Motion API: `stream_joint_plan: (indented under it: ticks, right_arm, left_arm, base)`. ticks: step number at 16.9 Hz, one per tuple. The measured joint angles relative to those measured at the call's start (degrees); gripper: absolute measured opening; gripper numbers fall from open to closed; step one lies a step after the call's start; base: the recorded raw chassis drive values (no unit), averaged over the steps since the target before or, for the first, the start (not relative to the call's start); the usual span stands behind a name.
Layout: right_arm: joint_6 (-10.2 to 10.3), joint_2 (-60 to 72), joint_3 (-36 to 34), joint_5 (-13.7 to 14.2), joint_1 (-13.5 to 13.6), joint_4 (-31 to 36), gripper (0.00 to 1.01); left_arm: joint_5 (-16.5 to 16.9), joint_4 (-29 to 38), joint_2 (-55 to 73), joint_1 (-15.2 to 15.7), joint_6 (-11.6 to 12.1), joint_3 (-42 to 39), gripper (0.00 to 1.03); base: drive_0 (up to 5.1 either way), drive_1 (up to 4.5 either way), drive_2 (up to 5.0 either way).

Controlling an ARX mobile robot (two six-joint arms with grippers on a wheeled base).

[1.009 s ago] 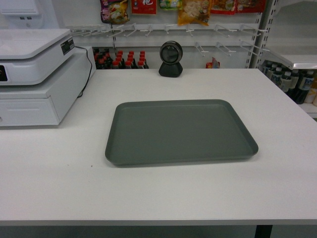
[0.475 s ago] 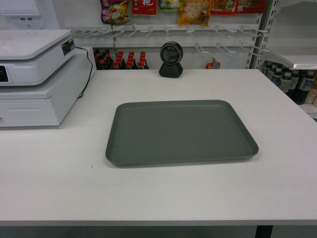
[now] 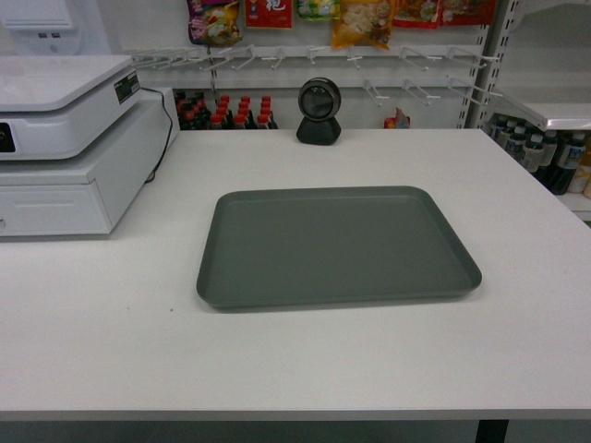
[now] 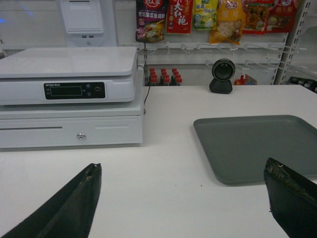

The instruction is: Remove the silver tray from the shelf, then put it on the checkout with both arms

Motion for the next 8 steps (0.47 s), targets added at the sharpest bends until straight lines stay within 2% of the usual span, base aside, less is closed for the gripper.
stream_joint_plan:
  ticks: [1, 8]
  right_arm:
    - [-0.02, 0.00, 0.00, 0.00, 0.00, 0.00, 0.98]
    - [-0.02, 0.00, 0.00, 0.00, 0.00, 0.00, 0.98]
  left_arm:
    - [0.00, 0.00, 0.00, 0.00, 0.02, 0.00, 0.99]
    - [0.00, 0.00, 0.00, 0.00, 0.02, 0.00, 0.98]
  base:
    - [0.0, 0.00, 0.0]
    - [0.0, 0.00, 0.0]
